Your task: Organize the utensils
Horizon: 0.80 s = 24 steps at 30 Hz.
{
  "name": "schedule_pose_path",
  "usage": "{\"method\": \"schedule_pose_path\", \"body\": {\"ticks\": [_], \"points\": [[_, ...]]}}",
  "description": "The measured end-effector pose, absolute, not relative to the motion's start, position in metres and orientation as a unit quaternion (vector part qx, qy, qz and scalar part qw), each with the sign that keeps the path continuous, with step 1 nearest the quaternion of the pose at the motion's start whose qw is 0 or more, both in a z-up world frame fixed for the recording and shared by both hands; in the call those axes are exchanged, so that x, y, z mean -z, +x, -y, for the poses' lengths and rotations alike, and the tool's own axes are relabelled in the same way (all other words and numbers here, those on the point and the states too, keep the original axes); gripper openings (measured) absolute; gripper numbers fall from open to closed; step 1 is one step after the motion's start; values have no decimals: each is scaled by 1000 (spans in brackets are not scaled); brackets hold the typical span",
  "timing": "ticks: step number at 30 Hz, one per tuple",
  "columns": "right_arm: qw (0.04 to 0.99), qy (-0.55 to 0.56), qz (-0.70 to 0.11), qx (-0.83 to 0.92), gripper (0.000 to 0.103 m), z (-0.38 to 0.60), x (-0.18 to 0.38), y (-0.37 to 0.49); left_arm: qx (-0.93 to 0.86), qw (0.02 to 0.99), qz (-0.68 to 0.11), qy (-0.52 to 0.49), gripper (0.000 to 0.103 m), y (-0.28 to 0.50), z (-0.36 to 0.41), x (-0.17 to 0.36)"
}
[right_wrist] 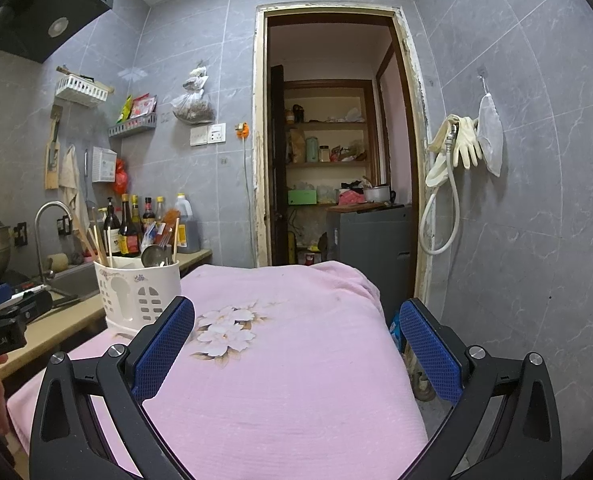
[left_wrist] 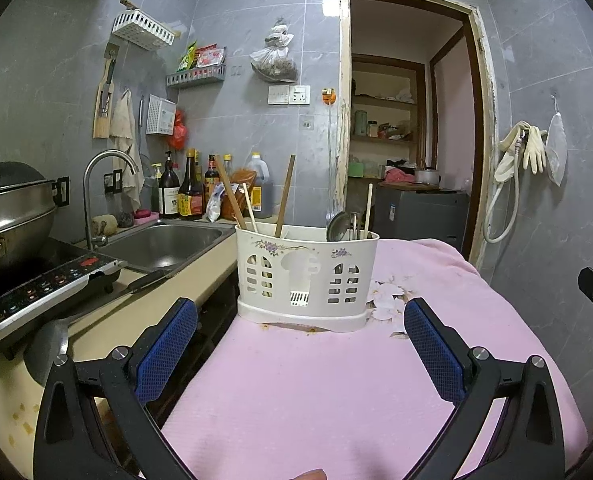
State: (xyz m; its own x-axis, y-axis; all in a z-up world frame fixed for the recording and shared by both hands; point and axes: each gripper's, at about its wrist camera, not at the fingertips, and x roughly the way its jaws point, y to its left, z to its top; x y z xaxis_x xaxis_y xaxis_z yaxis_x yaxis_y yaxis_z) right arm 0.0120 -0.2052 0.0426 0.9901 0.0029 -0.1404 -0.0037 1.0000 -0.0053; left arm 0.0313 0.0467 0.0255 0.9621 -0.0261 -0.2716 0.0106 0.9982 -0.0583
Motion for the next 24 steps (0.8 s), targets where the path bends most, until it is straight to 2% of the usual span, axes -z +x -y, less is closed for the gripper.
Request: {"method": "schedule_pose_path", "body": {"ticks": [24], "points": [[997,-4,-72,-3,103,203,-42,13,9,990,-137,-28,102,31,-46,-26]]}}
